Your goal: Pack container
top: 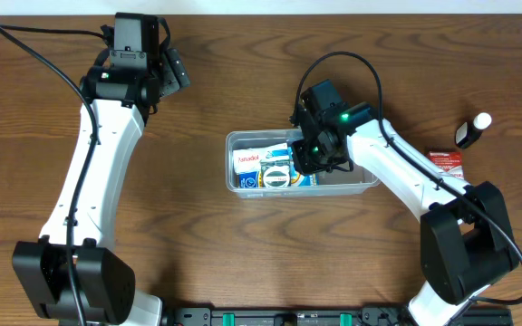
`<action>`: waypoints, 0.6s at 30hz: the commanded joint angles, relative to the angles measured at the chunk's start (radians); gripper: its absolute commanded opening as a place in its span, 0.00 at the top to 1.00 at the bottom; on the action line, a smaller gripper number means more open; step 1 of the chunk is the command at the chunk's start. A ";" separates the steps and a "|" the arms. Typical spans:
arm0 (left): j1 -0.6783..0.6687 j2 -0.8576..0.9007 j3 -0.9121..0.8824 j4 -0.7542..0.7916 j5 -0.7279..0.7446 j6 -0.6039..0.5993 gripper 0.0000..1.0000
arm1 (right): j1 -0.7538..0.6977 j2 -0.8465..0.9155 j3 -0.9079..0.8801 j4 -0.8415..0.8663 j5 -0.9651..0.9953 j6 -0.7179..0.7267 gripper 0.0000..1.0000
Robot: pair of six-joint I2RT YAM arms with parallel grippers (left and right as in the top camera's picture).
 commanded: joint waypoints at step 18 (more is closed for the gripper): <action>0.000 -0.004 0.010 -0.002 -0.011 0.018 0.02 | -0.015 -0.010 0.033 0.065 -0.122 0.025 0.99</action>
